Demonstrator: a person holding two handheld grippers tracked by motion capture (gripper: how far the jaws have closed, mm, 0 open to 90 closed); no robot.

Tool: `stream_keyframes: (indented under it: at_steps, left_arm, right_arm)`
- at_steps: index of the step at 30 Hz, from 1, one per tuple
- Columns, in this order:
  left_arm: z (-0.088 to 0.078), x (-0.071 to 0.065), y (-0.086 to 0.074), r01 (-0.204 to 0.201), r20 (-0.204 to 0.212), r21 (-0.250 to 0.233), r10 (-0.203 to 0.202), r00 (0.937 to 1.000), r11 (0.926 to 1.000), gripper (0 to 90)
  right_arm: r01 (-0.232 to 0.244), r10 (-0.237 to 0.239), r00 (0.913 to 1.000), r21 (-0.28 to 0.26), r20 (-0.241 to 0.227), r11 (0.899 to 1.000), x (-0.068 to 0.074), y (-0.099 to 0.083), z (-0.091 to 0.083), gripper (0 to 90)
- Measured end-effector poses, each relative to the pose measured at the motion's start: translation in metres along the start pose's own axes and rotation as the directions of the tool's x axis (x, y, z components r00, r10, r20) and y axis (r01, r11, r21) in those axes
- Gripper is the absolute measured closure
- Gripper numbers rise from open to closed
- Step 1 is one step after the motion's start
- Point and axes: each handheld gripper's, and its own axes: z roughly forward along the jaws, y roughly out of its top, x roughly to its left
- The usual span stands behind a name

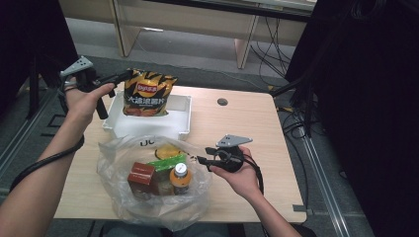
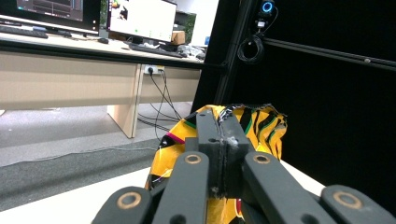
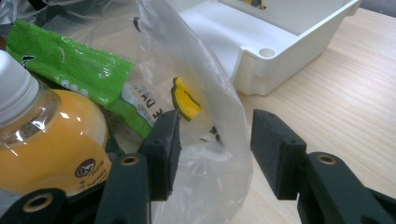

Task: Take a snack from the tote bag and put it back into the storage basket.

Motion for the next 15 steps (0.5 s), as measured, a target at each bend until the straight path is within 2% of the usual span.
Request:
stream_keyframes:
  at_steps: [13, 14, 15]
  left_arm:
    - [0.02, 0.027, -0.015, 0.05, -0.021, 0.024, -0.05, 0.9985, 0.9984, 89.2]
    - [0.023, 0.03, -0.018, 0.055, -0.021, 0.031, -0.054, 0.9983, 0.998, 89.1]
    - [0.025, 0.031, -0.02, 0.068, -0.02, 0.035, -0.068, 0.9975, 0.997, 89.1]
  right_arm:
    - [0.005, -0.005, 1.0, -0.002, 0.004, 1.0, 0.0, -0.001, 0.003, 53.2]
    - [-0.007, 0.007, 1.0, 0.005, -0.001, 1.0, 0.0, -0.001, 0.002, 53.2]
    - [0.004, -0.004, 1.0, 0.001, 0.003, 1.0, 0.0, -0.001, 0.003, 53.2]
